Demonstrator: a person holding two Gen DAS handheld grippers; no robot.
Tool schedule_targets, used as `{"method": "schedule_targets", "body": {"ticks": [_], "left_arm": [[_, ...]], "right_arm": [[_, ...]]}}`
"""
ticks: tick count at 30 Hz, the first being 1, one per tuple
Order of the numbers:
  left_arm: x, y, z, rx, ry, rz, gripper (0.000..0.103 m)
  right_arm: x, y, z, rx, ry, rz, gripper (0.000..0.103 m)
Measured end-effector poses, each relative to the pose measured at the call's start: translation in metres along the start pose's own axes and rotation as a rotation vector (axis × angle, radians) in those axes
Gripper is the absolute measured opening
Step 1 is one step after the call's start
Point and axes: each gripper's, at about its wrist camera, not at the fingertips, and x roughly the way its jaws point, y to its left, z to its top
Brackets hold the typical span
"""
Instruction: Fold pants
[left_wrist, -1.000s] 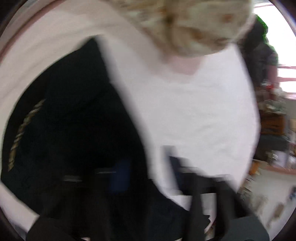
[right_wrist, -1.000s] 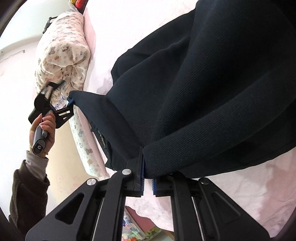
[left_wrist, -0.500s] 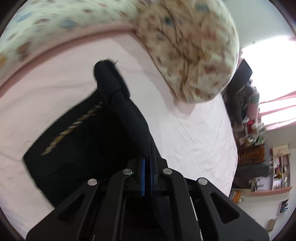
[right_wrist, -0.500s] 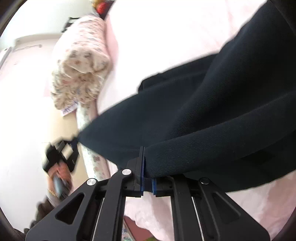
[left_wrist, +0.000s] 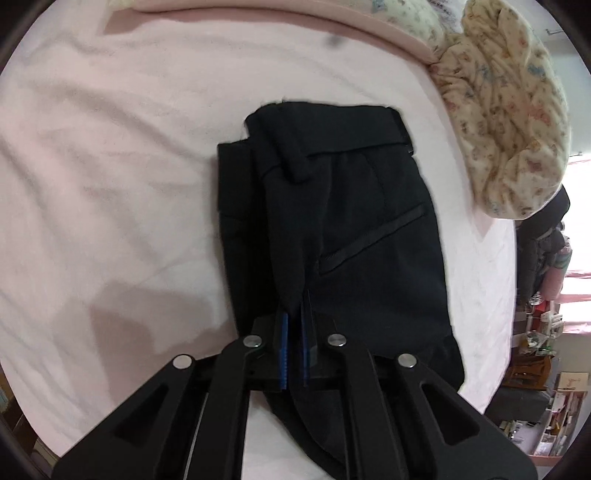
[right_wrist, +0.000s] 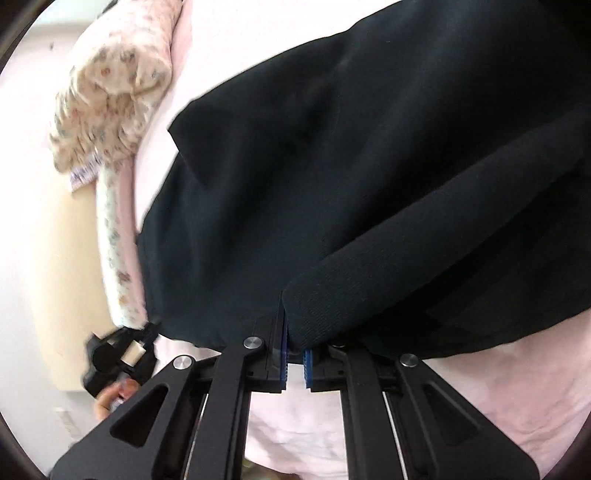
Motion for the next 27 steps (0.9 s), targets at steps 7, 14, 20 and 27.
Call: {"method": "schedule_targets", "body": {"ticks": [7, 14, 20, 27], "left_arm": [[-0.019, -0.003, -0.013, 0.046, 0.009, 0.057, 0.059], [-0.061, -0.055, -0.063, 0.379, -0.033, 0.043, 0.066], [-0.023, -0.122, -0.122, 0.664, 0.131, -0.045, 0.068], [0.029, -0.142, -0.15, 0.651, 0.288, 0.038, 0.071]], "right_arm": [[-0.038, -0.009, -0.011, -0.044, 0.029, 0.019, 0.049], [-0.13, -0.143, -0.007, 0.539, -0.287, 0.2, 0.049], [-0.209, -0.253, -0.013, 0.908, -0.61, 0.184, 0.049], [-0.245, -0.282, -0.007, 1.035, -0.742, -0.008, 0.049]]}}
